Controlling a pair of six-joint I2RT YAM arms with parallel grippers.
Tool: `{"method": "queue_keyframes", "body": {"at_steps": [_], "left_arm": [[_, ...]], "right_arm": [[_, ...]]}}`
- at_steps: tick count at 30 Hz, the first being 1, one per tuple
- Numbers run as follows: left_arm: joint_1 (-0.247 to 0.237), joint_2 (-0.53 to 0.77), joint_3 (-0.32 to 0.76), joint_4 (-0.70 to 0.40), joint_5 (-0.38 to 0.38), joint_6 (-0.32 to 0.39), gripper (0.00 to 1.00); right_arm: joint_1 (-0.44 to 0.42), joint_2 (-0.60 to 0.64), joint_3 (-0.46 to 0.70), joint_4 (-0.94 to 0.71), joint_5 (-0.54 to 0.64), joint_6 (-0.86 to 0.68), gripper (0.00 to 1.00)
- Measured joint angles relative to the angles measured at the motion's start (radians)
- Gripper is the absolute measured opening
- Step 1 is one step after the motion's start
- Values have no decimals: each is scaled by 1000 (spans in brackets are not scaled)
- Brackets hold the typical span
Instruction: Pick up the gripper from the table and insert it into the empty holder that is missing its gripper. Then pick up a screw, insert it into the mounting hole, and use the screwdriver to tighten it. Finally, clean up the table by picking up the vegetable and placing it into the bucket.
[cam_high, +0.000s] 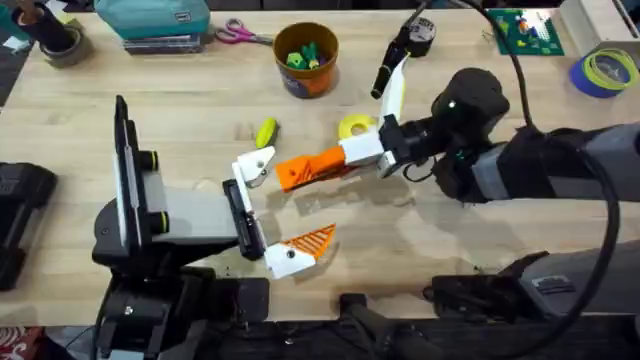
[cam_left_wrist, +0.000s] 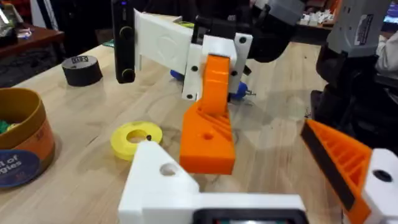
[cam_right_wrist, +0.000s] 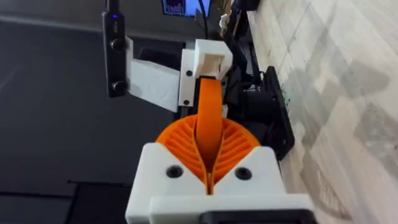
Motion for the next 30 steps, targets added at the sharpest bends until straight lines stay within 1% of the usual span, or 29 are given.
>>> {"method": "queue_keyframes", "body": {"at_steps": [6, 22, 26, 30], "left_arm": [[0, 0, 0, 0, 0, 0, 986], [0, 0, 0, 0, 0, 0, 985], [0, 0, 0, 0, 0, 0, 986], [0, 0, 0, 0, 0, 0, 986]], "right_arm": [[0, 0, 0, 76, 0, 8, 9], [7, 0, -1, 84, 3, 38, 9], [7, 2, -27, 162, 26, 47, 9], [7, 2, -54, 173, 51, 61, 9]]}}
